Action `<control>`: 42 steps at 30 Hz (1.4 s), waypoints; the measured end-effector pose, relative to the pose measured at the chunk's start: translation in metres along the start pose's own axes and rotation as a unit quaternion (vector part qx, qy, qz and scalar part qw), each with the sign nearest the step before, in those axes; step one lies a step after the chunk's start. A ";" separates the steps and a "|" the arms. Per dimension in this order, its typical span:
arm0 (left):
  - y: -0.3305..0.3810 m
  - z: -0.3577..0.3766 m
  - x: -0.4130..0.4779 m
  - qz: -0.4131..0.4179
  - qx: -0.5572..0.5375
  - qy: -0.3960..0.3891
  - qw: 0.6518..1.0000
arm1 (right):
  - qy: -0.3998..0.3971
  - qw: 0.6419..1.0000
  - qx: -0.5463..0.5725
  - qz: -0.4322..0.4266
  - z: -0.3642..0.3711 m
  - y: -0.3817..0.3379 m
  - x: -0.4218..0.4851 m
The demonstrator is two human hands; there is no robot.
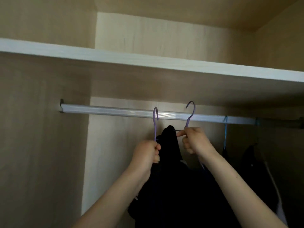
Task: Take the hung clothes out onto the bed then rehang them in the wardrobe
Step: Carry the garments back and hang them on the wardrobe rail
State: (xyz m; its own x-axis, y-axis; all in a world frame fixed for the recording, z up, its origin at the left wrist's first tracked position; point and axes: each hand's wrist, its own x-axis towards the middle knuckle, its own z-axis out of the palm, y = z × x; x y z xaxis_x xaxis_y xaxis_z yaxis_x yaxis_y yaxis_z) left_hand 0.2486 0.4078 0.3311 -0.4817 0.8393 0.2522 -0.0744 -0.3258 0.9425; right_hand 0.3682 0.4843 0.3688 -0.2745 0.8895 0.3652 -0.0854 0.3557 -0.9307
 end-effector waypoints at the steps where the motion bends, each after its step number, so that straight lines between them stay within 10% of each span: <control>1: 0.008 0.003 0.009 0.007 0.010 0.011 1.000 | -0.002 1.000 -0.001 -0.006 0.002 -0.003 0.010; 24: 0.047 -0.089 0.059 0.043 0.173 0.174 0.969 | -0.111 0.994 -0.013 0.019 0.107 0.017 0.037; 36: 0.037 -0.113 0.060 -0.009 0.294 0.102 0.950 | -0.125 0.990 0.010 0.064 0.122 0.022 0.025; 42: 0.067 -0.157 0.059 0.360 0.539 0.247 0.720 | -0.172 0.972 0.086 0.134 0.113 0.017 0.022</control>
State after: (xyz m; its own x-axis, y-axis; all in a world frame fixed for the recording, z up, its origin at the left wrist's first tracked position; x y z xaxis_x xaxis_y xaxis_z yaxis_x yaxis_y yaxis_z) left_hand 0.0780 0.3672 0.3745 -0.3271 0.2778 0.9032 0.9434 0.1515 0.2951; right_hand 0.2523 0.4777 0.3585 -0.6100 0.7850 0.1085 -0.1174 0.0459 -0.9920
